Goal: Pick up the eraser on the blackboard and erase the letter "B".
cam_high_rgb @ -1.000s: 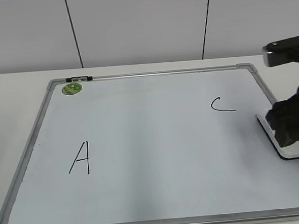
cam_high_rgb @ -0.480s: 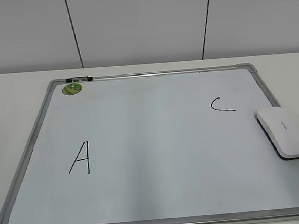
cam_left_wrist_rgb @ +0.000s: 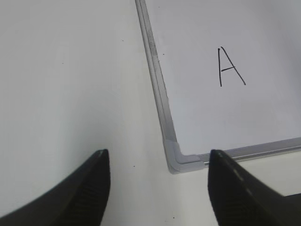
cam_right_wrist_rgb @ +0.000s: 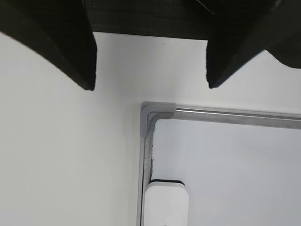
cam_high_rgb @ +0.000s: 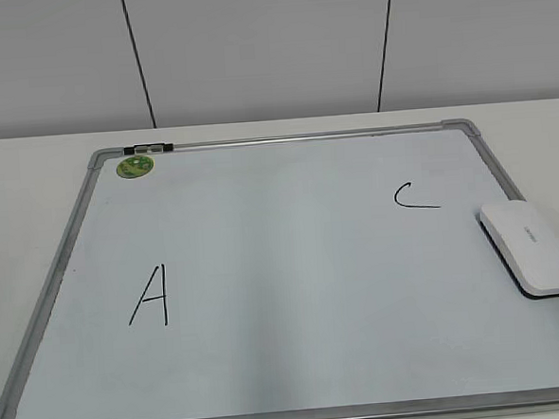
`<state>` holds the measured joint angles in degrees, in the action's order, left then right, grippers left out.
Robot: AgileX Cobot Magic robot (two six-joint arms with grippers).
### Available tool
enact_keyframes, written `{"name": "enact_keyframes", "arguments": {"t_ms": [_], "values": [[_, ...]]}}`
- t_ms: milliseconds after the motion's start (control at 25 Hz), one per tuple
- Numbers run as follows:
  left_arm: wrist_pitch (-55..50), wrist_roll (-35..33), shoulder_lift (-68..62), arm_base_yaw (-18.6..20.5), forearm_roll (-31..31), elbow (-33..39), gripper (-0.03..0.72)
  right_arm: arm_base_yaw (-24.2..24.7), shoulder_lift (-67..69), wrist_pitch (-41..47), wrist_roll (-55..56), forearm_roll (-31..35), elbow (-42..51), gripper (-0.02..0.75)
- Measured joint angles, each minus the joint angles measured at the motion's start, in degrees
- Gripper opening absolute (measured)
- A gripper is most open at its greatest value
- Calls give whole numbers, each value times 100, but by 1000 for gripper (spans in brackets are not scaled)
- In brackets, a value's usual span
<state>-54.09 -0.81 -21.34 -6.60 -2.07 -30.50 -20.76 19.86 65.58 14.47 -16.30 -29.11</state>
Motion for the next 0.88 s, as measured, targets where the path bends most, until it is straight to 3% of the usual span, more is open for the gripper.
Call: {"name": "enact_keyframes", "arguments": {"t_ms": [400,880], "values": [[-775,-190,636,-162,-26,-1,482,0,-364,22,0,65,0,537],[-879,-213,1985,-162,-26,62,461,0,-376,32,-41,89,0,536]]}}
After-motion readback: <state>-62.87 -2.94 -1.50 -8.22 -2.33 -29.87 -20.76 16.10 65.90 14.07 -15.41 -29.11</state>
